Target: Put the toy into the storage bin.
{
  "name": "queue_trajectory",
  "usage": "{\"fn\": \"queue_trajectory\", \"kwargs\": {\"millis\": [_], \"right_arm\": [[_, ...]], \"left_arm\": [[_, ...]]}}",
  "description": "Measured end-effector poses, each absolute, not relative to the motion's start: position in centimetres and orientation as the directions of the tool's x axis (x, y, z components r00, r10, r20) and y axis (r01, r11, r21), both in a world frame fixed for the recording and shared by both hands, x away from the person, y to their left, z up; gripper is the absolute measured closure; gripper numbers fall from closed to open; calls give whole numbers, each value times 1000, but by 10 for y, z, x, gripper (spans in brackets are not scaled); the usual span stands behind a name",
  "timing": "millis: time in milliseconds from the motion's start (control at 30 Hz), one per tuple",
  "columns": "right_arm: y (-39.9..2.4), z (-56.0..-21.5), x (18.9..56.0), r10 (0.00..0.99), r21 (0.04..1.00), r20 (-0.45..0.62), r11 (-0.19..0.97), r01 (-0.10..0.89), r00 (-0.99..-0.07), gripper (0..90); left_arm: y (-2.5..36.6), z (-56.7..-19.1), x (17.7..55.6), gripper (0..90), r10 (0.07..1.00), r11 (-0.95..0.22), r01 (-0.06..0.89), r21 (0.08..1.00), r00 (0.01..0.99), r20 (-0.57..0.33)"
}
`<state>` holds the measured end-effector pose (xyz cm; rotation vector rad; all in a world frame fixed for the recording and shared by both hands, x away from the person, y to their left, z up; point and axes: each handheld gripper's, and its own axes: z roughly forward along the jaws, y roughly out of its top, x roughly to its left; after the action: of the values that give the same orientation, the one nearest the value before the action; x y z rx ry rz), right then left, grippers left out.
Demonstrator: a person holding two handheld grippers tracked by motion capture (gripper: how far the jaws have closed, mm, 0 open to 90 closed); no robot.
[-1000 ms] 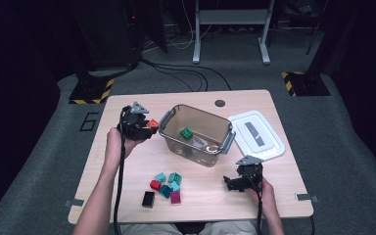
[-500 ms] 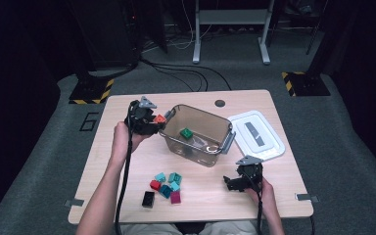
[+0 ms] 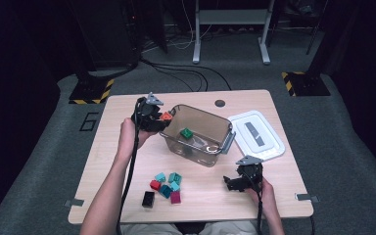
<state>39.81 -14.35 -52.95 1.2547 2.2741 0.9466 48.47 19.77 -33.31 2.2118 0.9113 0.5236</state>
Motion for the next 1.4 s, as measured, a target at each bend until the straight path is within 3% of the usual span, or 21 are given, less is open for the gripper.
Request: {"fn": "queue_trajectory", "kwargs": {"millis": [1400], "right_arm": [[-143, -530, 398, 847, 711, -3, 376, 594, -532, 0]], "left_arm": [[150, -357, 519, 586, 684, -589, 485, 646, 725, 79]]}}
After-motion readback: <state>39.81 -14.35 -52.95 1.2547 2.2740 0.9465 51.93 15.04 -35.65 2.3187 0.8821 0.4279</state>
